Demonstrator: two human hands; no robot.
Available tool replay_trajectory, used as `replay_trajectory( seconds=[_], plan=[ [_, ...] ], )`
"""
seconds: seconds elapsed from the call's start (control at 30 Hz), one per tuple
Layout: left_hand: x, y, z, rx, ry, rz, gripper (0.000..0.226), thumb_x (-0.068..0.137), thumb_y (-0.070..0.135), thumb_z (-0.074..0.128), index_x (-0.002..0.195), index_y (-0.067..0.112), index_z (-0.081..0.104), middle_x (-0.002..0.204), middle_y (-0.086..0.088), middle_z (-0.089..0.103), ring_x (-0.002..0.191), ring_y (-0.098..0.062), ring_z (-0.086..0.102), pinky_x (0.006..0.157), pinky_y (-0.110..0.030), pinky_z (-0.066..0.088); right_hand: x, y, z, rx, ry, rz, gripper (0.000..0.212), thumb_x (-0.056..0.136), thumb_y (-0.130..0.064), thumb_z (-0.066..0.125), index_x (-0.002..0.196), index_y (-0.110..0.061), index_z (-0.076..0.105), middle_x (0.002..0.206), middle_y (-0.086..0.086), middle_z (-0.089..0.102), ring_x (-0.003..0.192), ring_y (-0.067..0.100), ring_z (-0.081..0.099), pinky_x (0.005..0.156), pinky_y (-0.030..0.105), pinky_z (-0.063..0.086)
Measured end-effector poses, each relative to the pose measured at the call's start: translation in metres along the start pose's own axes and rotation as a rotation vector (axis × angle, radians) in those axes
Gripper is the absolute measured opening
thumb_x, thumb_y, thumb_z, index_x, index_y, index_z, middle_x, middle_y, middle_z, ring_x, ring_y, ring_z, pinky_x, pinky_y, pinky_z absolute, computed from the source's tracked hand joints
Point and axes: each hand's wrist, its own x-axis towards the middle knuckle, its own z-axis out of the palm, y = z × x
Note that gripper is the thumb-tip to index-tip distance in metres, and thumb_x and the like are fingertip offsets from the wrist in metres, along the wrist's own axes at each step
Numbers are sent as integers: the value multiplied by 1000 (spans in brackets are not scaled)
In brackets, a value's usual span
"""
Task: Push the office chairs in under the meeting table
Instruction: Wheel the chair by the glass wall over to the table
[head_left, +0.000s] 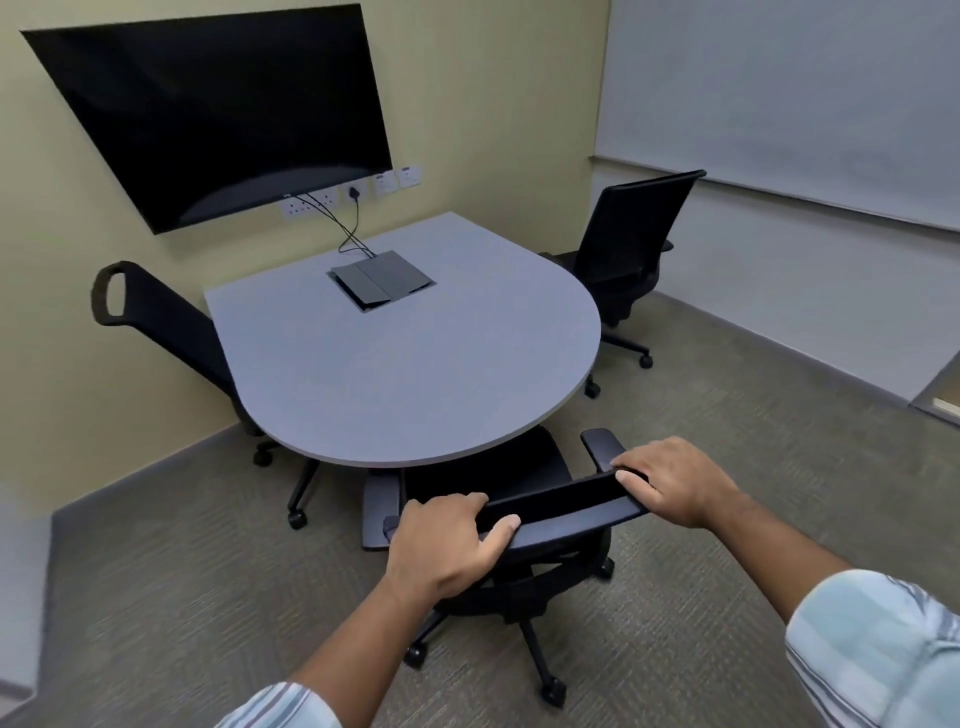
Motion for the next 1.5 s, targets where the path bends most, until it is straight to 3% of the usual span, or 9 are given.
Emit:
replay_trajectory(
  seconds=[0.27,0.6,0.73,0.83,1.1,1.33,1.5],
  plan=[
    [10,60,11,-11,28,-121,88,96,87,15,127,27,70,100,8,76,97,-17,71,89,-46,50,15,60,-3,-8,-12,-72,62,96,-54,28,103,-18,78,97,-1,80,89,20,71,89,45,55],
    [27,112,16,-38,9,-252,73,97,85,19,95,28,65,79,8,64,76,-15,62,92,-53,53,33,99,-14,-57,-15,-148,79,103,-71,19,106,-19,78,99,-2,80,94,21,71,97,48,51],
    [27,109,15,-28,11,-257,75,97,85,19,102,29,67,82,9,66,79,-14,64,91,-51,54,31,83,-11,-21,-1,-210,76,103,-73,22,109,-22,78,100,-3,79,92,19,71,91,47,55],
    [28,107,11,-11,9,-254,77,97,84,20,111,27,70,88,9,70,85,-16,67,90,-49,54,29,80,-13,5,-6,-206,70,101,-70,24,99,-24,76,89,-5,75,81,17,67,82,45,55],
    [25,135,19,0,25,-239,76,96,85,21,95,24,67,77,7,64,74,-19,63,83,-48,53,21,108,0,55,34,-176,53,98,-61,36,85,-24,72,66,-10,58,60,11,50,66,40,49],
    [25,125,19,12,26,-196,74,96,86,23,86,24,61,75,6,61,72,-22,62,84,-49,52,14,109,9,51,109,-191,47,102,-59,42,86,-29,75,64,-19,52,56,-6,40,66,34,39],
    [28,125,23,-2,59,-175,73,96,86,23,80,22,56,72,5,57,68,-22,58,83,-49,53,13,109,7,66,98,-185,48,102,-58,41,88,-28,76,64,-18,54,57,-1,44,64,35,41]
  ],
)
